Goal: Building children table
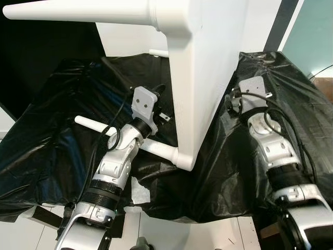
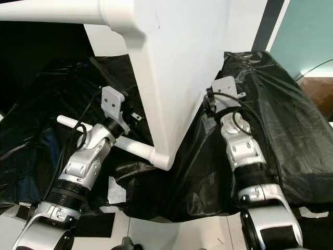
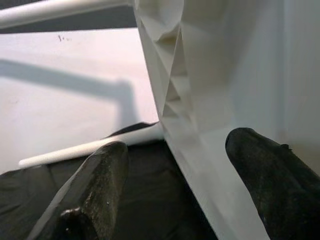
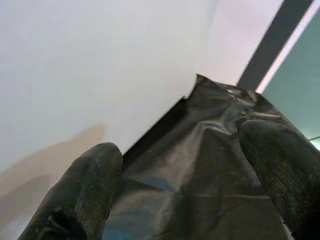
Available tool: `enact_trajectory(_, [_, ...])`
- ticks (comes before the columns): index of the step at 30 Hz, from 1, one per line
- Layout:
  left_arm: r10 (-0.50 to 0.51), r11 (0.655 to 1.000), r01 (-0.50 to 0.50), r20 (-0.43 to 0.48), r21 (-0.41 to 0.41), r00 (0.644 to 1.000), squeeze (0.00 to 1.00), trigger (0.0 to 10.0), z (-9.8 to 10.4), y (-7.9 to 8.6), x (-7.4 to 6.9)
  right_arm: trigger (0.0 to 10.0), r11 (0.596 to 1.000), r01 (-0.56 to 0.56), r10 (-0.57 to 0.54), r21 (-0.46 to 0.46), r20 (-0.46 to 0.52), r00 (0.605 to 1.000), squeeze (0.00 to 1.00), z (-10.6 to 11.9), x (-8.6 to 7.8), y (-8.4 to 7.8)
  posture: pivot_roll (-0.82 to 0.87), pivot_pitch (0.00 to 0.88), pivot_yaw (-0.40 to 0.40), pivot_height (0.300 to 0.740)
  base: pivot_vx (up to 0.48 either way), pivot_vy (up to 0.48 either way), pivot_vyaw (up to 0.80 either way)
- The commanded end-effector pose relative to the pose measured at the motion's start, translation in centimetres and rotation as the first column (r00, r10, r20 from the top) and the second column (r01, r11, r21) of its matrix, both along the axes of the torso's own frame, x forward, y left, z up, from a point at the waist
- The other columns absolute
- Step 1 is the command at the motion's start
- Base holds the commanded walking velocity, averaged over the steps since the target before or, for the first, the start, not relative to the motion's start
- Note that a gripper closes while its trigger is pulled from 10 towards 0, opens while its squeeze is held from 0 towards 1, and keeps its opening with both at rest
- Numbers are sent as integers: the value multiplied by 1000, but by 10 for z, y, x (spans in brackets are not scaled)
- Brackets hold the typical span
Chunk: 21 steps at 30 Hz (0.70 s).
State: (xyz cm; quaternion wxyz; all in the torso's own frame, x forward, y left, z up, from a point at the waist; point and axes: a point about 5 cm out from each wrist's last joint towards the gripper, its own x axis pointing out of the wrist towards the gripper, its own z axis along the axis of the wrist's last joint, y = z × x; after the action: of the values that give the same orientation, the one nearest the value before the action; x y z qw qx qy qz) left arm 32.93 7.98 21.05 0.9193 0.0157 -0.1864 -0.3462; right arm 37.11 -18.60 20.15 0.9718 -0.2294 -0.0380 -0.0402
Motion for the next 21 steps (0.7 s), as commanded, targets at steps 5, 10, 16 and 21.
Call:
enact_trajectory(5, [-128,991,127,24,34,992,0,10000,9,-3,-4,10000,999,10,-11,34,8,1000,0,3,4,-5,-17,18,38,740,0,0,0])
enact_trajectory(10, [-146,989,145,19,24,989,0,10000,10,-5,-8,10000,993,60,-57,105,-36,998,0,-8,5,-7,-24,21,45,740,0,0,0])
enact_trajectory(16, [-162,987,162,19,20,987,0,10000,12,-8,-9,10000,977,167,-159,136,-66,985,0,-8,9,-17,-29,23,46,740,0,0,0])
enact_trajectory(21, [-202,979,203,-17,15,979,0,10000,11,-11,-11,10000,957,248,-242,152,-56,969,0,-5,9,-26,-33,25,48,740,0,0,0])
